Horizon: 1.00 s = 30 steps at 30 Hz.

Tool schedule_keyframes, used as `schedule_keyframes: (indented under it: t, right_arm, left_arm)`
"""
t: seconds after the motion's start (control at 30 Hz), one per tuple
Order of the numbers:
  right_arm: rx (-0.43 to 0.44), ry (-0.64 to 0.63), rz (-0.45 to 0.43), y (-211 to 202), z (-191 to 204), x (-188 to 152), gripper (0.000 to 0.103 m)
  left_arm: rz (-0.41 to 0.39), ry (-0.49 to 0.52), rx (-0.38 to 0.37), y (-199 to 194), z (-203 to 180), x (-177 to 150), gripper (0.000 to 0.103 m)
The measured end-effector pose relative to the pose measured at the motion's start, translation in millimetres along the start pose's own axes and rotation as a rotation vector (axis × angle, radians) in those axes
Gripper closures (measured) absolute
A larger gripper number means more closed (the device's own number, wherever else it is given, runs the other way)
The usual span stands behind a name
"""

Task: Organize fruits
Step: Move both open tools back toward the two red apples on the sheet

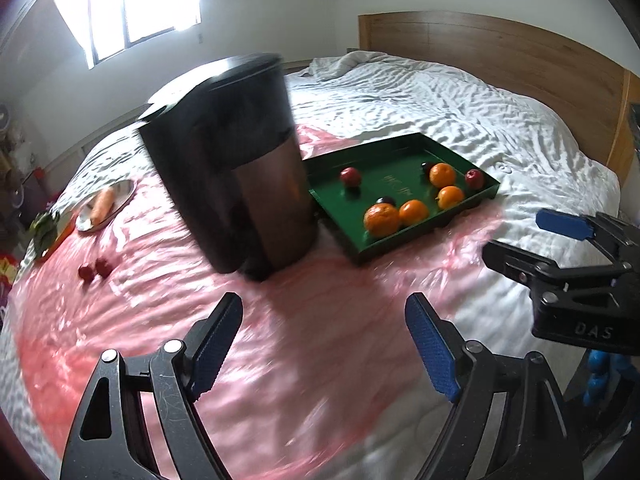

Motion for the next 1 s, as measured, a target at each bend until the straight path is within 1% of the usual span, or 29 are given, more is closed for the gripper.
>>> schedule_keyframes:
  t: [0.23, 0.37, 0.47, 0.67, 0.83, 1.0]
  right_arm:
    - [0.039, -0.039, 0.004, -23, 40, -20, 0.0]
    - [0.08, -0.068, 0.009, -33, 67, -29, 0.0]
    - [0.101, -0.092, 0.014, -39, 85, -34, 0.0]
    - [0.135, -0.145, 0.016, -52, 122, -42, 0.0]
    - [0.17, -0.175, 0.04, -55, 150, -49, 0.0]
    - [0.211, -0.226, 0.05, -53, 181, -50, 0.0]
  left_arm:
    - [-0.009, -0.025, 0.035, -26, 24, -25, 0.024]
    - [-0.024, -0.03, 0.074, -42, 40, -42, 0.024]
    - [-0.03, -0.065, 0.086, -52, 55, -52, 0.024]
    - [-0.039, -0.101, 0.118, -68, 80, -70, 0.024]
    - [-0.031, -0.115, 0.153, -76, 100, -90, 0.024]
    - [-0.022, -0.156, 0.196, -83, 131, -108, 0.024]
Point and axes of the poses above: each gripper's, at about its wrist camera, not at the fingertips, and y roughly the way its jaws point, z to its left, x to its top, the point moved 2 cm from there along y, roughly the way its jaws point, and after that the axes turned 11 degrees about -x, right-handed, at the moved point
